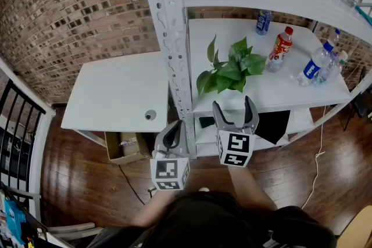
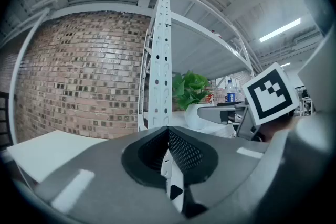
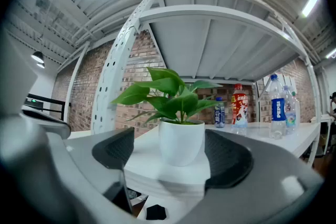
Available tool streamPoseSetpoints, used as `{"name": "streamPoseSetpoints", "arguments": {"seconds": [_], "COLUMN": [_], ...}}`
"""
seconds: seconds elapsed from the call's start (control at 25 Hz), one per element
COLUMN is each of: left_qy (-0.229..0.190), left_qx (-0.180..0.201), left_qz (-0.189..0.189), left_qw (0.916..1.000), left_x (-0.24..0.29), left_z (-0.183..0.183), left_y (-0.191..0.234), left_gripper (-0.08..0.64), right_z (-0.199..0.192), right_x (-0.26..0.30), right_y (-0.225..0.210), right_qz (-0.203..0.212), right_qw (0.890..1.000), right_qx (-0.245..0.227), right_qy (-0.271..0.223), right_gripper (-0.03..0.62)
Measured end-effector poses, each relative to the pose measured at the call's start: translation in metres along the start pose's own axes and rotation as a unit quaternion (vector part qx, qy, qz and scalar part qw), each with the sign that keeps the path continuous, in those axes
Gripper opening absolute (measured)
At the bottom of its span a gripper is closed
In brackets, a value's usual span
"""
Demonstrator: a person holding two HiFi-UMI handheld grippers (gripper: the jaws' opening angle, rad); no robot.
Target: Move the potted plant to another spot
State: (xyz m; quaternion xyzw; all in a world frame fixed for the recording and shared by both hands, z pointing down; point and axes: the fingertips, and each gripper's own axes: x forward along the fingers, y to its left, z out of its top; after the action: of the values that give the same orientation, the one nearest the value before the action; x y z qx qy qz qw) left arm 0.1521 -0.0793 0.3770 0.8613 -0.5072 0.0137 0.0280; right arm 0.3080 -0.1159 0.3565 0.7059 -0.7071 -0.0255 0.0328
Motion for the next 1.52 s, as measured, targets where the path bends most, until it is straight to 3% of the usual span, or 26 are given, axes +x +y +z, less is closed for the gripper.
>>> {"name": "streamPoseSetpoints", "arguments": {"seconds": [0.16,0.28,0.56,0.8,1.12,1.52], "left_qy": [0.004,0.005,0.017,0.019,0.019,0.028], "left_qx": [-0.001,-0.003,-0.012,-0.014,-0.016,-0.017], "left_qz": [0.005,0.009,0.02,0.024,0.022,0.02], "left_qw": [1.0,0.9999,0.9996,0.9994,0.9994,0.9993], "left_x": [0.0,0.0,0.001,0.005,0.005,-0.01], "left_z": [-0.002,-0.003,-0.013,-0.014,-0.016,-0.018], "left_y": [0.004,0.008,0.017,0.021,0.018,0.015], "left_gripper": [0.017,0.017,0.017,0.017,0.017,0.017], "right_z": [-0.003,-0.006,-0.011,-0.011,-0.002,0.016], "right_x": [0.027,0.046,0.074,0.076,0.053,-0.025], "right_y": [-0.014,-0.02,-0.02,-0.025,-0.021,0.012], "right_qz": [-0.014,-0.015,0.002,-0.003,0.011,0.052], "right_qw": [1.0,0.999,0.997,0.998,0.999,0.998], "right_qx": [0.002,0.003,-0.004,-0.002,0.011,0.016], "right_qy": [0.017,0.039,0.072,0.059,0.042,0.029], "right_gripper": [0.482,0.505,0.51,0.471,0.468,0.468]}}
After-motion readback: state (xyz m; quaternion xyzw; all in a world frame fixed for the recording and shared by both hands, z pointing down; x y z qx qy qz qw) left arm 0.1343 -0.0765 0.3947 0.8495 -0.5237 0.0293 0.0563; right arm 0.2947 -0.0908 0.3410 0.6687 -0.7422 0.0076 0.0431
